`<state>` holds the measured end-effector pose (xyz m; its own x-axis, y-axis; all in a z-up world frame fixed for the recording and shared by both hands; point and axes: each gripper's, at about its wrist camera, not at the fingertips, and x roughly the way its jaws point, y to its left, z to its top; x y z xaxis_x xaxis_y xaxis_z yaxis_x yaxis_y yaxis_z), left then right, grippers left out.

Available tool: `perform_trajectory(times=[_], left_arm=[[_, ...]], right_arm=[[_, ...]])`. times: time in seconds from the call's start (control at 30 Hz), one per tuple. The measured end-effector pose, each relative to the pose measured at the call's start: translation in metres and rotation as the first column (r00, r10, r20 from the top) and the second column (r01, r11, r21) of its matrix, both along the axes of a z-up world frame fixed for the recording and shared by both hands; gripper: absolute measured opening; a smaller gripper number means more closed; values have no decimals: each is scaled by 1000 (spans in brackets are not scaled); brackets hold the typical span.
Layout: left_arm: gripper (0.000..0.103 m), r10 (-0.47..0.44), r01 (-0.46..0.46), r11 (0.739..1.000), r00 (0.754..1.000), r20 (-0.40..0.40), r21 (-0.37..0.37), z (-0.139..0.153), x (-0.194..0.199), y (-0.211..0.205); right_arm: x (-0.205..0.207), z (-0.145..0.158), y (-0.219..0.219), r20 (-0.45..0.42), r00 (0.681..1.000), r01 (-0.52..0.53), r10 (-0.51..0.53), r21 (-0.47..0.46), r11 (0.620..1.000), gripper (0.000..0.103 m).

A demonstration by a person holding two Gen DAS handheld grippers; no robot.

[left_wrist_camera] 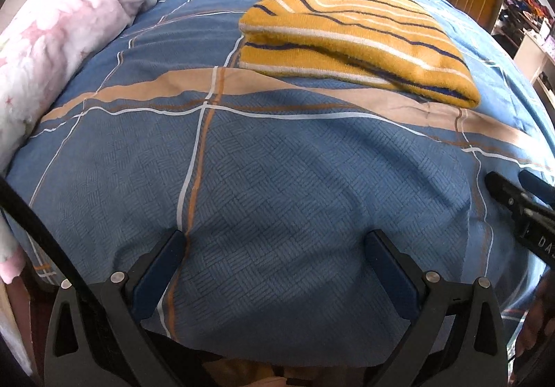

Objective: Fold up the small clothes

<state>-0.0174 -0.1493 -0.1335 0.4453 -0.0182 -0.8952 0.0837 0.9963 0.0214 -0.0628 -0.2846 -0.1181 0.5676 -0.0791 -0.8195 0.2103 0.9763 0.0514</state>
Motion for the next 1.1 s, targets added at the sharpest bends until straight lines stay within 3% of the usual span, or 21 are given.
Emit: perform_trajectory(times=[0.33, 0.6, 0.73, 0.87, 1.1], left_arm=[[103, 8, -8, 1000, 1000, 20, 7, 12, -10, -3], [103, 15, -15, 1000, 986, 166, 4, 65, -27, -8], [103, -13, 16, 1000, 978, 208, -13, 85, -34, -14], [103, -17, 26, 999, 980, 198, -42, 93, -39, -18], [103, -37, 45, 998, 976, 215, -34, 101, -51, -19]], right_arm=[[1, -4, 0, 37, 999, -16, 17, -14, 1000, 95], [-6, -1, -1, 40, 999, -33, 33, 13, 999, 95], [-18, 12, -10, 89, 996, -13, 8, 65, 998, 95], [-28, 29, -15, 127, 992, 17, -20, 23, 1000, 95], [-36, 48, -17, 97, 990, 109, -100, -94, 990, 95]])
